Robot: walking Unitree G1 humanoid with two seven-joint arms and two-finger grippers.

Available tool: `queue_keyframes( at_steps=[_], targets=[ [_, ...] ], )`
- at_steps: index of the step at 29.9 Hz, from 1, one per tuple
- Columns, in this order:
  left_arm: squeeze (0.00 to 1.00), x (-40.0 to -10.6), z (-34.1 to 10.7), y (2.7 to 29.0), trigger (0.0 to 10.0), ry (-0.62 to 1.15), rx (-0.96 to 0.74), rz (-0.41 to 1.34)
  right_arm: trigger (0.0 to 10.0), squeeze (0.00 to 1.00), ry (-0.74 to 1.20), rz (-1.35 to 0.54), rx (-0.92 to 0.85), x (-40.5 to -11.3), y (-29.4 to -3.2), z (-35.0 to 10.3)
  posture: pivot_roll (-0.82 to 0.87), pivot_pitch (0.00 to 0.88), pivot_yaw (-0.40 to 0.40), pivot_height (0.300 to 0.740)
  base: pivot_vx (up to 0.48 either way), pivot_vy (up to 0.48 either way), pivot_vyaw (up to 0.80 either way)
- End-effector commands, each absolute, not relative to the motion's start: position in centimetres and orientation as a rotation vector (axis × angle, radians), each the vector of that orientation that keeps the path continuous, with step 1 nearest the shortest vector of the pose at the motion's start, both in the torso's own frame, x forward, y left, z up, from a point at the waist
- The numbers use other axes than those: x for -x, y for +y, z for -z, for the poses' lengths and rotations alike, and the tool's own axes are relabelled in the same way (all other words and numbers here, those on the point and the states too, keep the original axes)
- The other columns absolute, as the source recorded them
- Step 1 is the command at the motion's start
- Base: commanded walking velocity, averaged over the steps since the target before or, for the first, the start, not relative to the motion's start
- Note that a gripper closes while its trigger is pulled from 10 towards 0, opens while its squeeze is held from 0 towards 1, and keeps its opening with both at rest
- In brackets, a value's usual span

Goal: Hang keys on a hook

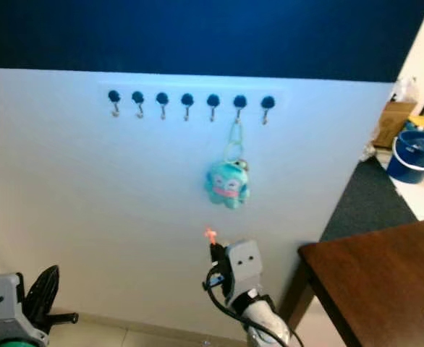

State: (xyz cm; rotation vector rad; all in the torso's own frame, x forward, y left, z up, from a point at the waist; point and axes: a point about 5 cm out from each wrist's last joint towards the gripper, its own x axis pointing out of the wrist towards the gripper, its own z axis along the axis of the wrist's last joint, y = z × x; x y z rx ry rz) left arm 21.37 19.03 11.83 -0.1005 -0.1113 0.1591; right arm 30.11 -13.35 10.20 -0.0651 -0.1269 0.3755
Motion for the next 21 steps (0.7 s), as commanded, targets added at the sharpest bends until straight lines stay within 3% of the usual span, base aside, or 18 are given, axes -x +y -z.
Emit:
queue_keyframes(
  at_steps=[1, 12, 15, 17, 21],
  targets=[
    [0.00, -21.27, -11.36, 19.19, 10.0, -0.083, 0.095, -0.163, 10.0, 0.00, -0.103, -0.362, 0.043, -29.87, -13.61, -9.66, -0.07, 0.032, 0.104, 0.740, 0.000, 0.461, -0.78],
    [0.00, -21.35, -11.44, 19.26, 10.0, -0.087, 0.095, -0.161, 10.0, 0.00, -0.100, -0.359, 0.020, -29.84, -13.55, -9.64, -0.07, 0.032, 0.110, 0.740, 0.000, 0.462, -0.78],
    [0.00, -21.34, -11.46, 19.24, 10.0, -0.085, 0.102, -0.159, 10.0, 0.00, -0.108, -0.364, 0.033, -29.80, -13.50, -9.72, -0.07, 0.032, 0.110, 0.740, 0.000, 0.371, 0.00],
    [0.00, -21.31, -11.59, 19.15, 10.0, -0.094, 0.103, -0.152, 10.0, 0.00, -0.108, -0.365, 0.037, -29.79, -13.50, -9.73, -0.07, 0.032, 0.110, 0.740, 0.000, 0.000, 0.00],
    [0.00, -21.27, -11.79, 19.00, 10.0, -0.104, 0.094, -0.152, 10.0, 0.00, -0.108, -0.365, 0.038, -29.79, -13.47, -9.71, -0.07, 0.032, 0.110, 0.740, 0.000, -0.480, 0.00]
  ],
)
